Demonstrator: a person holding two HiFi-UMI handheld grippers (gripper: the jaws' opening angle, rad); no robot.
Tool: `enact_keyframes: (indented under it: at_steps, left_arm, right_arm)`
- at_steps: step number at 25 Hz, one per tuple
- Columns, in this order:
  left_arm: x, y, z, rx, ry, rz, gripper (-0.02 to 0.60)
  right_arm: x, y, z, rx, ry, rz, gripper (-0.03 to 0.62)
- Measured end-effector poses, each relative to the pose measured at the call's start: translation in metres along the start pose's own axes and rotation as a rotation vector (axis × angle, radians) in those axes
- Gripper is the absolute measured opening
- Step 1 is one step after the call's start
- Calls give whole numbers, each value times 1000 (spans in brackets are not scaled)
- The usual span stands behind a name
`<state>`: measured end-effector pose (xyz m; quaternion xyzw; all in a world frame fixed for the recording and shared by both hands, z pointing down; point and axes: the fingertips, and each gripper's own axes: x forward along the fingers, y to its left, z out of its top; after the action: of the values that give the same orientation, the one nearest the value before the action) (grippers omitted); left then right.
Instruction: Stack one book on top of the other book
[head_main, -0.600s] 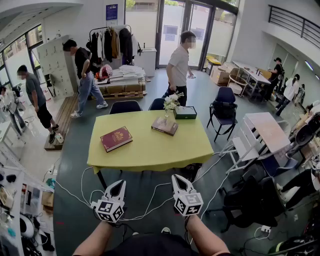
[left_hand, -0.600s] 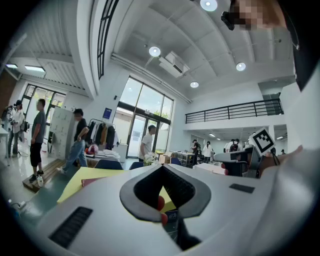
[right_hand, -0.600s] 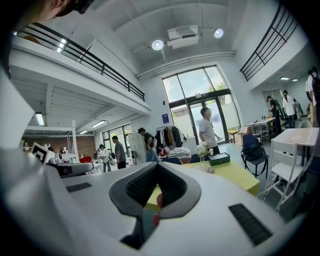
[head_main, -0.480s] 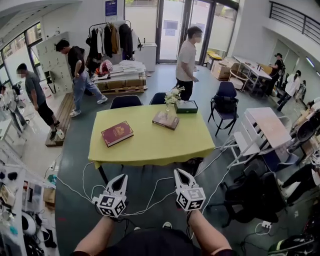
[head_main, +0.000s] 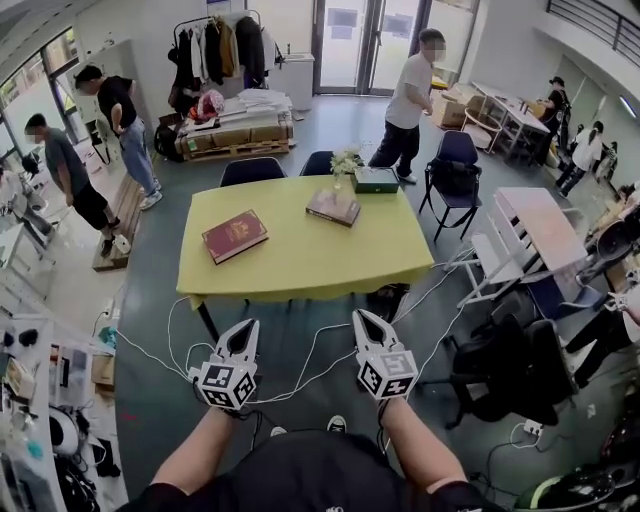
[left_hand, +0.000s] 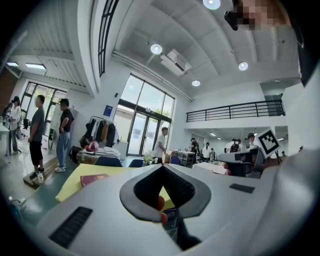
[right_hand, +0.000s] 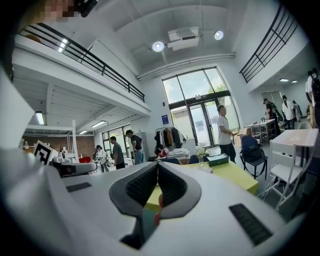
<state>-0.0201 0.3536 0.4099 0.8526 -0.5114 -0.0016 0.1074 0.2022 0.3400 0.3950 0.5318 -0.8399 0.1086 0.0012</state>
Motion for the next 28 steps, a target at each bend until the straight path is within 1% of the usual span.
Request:
enact_keyframes:
  at_steps: [5,9,19,23,28]
  left_arm:
    - [1,-2,-11,-8,21,11,8]
    - [3,-8,-14,-9,21,14,8]
    - [16,-30,-20,-12,16,40,8]
    - [23,-35,-26,-12,32,82,8]
    - [33,-45,-31,-29,30,118,8]
  right_arm:
    - [-4,-7,-7,17,10,-12,15]
    - [-9,-19,-10,47,13,-25,15]
    - [-22,-50,-12,55,30,-23,15]
    - [-21,-66,-14,65,42,-13,15]
    - [-18,-83,-15,59,53,23,15]
